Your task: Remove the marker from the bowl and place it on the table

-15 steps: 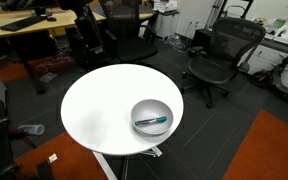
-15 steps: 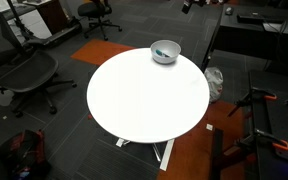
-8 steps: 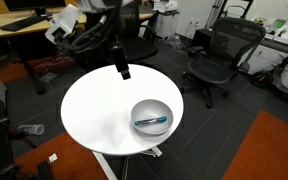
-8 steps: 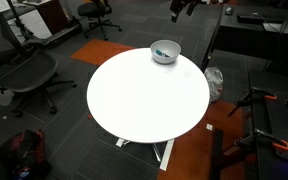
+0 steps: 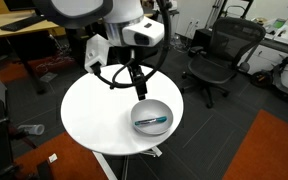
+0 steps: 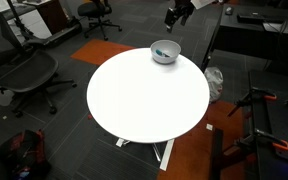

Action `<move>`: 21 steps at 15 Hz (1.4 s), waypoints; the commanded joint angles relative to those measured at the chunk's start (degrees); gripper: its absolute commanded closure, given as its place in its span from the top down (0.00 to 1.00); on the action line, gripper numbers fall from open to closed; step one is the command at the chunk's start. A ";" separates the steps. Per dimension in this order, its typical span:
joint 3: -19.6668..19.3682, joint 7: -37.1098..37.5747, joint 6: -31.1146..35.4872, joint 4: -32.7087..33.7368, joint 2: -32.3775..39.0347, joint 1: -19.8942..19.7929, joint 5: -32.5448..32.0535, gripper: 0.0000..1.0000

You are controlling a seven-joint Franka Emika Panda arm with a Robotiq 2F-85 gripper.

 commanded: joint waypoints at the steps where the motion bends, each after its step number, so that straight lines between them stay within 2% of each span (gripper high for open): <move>1: 0.24 -4.03 0.37 4.76 5.30 -1.26 2.87 1.00; 11: 0.52 -5.34 -0.54 12.80 15.46 -2.78 3.95 1.00; 21: 0.11 -3.05 0.65 16.30 21.73 -2.28 3.93 1.00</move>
